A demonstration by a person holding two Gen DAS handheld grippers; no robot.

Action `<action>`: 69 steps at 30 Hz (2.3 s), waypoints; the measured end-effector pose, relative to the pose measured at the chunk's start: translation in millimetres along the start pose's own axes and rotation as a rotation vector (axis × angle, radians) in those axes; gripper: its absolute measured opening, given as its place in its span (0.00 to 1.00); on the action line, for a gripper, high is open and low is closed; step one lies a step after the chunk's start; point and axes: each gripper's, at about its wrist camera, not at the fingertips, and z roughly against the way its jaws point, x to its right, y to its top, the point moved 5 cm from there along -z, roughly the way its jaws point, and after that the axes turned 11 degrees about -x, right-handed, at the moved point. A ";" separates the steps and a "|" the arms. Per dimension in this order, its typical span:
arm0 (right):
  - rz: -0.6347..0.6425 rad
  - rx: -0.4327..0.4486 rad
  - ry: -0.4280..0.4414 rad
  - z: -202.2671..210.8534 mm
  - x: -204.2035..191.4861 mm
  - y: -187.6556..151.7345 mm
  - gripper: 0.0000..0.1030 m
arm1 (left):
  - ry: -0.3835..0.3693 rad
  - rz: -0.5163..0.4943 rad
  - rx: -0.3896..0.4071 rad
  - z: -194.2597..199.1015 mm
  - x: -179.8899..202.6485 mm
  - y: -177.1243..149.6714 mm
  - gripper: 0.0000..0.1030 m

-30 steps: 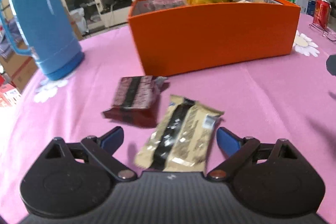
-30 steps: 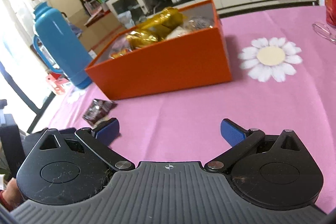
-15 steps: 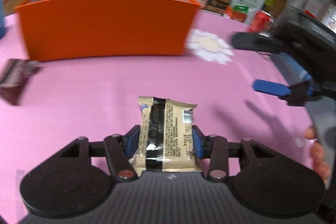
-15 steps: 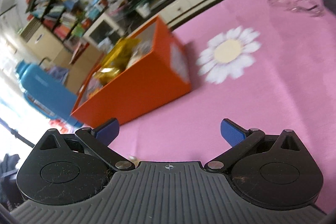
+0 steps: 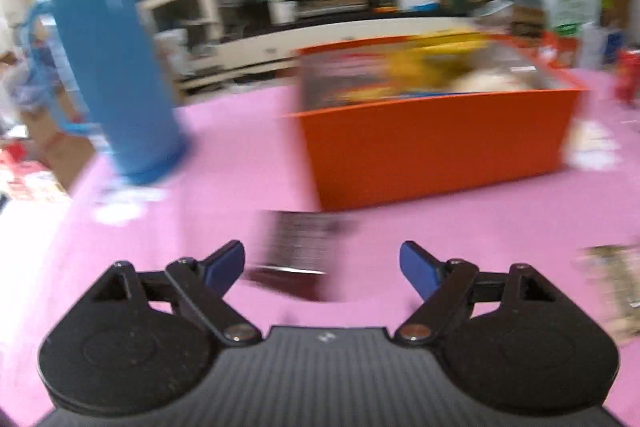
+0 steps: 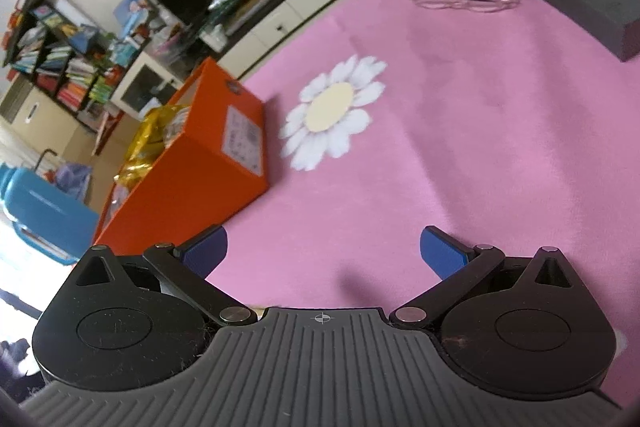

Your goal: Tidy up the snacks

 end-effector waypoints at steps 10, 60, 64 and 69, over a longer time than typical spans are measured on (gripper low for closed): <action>0.205 -0.085 -0.090 -39.4 -44.7 -18.6 1.00 | -0.147 -0.107 -0.115 -71.5 -20.1 19.3 0.81; 0.617 0.186 -0.106 12.3 -187.6 -25.6 0.53 | -0.311 0.110 0.116 31.8 31.2 71.9 0.45; 0.638 0.242 -0.104 -12.7 -218.4 28.4 0.53 | -0.268 0.134 0.158 13.1 33.2 128.6 0.45; 0.635 0.270 -0.118 -54.3 -234.0 75.7 0.53 | -0.232 0.134 0.175 -15.9 35.4 169.7 0.45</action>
